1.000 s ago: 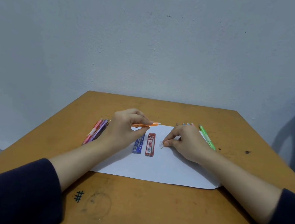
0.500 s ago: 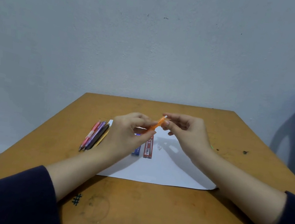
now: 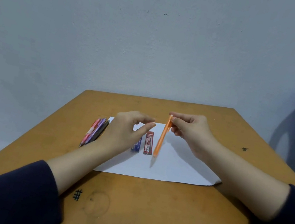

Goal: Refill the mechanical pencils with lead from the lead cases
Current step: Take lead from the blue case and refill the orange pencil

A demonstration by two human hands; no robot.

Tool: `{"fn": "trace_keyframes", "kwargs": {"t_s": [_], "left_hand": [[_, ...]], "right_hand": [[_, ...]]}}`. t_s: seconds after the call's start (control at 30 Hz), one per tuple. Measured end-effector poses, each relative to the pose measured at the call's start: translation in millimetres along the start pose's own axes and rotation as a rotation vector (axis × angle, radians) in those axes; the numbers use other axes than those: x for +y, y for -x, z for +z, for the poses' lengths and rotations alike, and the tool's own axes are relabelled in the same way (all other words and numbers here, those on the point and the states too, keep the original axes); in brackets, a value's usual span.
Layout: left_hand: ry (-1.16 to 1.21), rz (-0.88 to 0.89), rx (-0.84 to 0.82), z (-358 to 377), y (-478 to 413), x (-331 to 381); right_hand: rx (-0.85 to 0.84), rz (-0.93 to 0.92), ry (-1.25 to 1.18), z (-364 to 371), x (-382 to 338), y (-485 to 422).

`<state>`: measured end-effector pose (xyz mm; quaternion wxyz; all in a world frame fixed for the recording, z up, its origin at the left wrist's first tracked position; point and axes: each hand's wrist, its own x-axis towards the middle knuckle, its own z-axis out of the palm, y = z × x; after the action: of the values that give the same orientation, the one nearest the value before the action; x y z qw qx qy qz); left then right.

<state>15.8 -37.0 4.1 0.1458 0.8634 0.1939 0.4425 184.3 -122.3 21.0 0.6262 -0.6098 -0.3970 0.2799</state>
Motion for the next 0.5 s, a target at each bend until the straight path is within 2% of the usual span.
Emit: {"fn": "trace_keyframes", "kwargs": {"t_s": [0.17,0.27,0.4,0.5], "left_hand": [[-0.266,-0.219,-0.198,-4,-1,-15],[-0.336,-0.263,-0.320,-3,-4,-24],[-0.264,-0.328,-0.403,0,-4,-34],[-0.344,-0.319,-0.511,5,-3,-38]], "right_hand": [[-0.033,0.166,0.176,-10,6,-10],[-0.056,0.248,0.177,-10,11,-10],[-0.063,0.239,0.258,-7,10,-7],[-0.069,0.206,0.331,-6,11,-5]]}}
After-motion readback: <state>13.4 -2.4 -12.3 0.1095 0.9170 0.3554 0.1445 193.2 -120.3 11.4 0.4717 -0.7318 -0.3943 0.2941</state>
